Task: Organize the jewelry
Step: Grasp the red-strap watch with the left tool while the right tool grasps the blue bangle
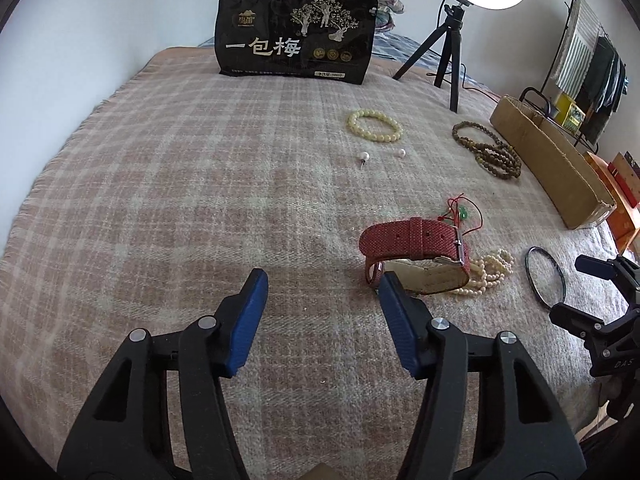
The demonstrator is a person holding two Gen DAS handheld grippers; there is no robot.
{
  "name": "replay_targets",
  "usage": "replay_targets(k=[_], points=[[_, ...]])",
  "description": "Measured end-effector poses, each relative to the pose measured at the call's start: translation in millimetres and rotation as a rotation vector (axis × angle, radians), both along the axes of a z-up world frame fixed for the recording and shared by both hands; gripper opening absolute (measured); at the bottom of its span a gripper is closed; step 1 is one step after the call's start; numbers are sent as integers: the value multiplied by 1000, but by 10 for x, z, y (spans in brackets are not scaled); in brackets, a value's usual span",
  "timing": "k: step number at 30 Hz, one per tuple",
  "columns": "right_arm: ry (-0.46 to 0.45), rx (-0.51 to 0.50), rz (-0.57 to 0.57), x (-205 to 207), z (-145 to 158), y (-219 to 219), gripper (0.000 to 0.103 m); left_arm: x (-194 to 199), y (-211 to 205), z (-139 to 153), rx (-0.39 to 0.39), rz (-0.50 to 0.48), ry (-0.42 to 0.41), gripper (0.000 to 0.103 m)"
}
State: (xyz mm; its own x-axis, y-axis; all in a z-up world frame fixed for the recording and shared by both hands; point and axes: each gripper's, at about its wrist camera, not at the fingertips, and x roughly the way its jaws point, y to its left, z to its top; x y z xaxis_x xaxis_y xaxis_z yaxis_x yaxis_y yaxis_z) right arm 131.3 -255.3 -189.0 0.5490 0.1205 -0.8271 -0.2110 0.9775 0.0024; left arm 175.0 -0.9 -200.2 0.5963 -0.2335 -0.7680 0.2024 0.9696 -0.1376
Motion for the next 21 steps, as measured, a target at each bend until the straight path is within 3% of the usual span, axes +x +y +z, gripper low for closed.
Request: replay_targets(k=[11, 17, 21], points=[[53, -7, -7, 140, -113, 31, 103, 143, -107, -42, -7, -44, -1, 50], [58, -14, -3, 145, -127, 49, 100, 178, -139, -33, -23, -54, -3, 35], [53, -15, 3, 142, -118, 68, 94, 170, -184, -20, -27, -75, -6, 17]])
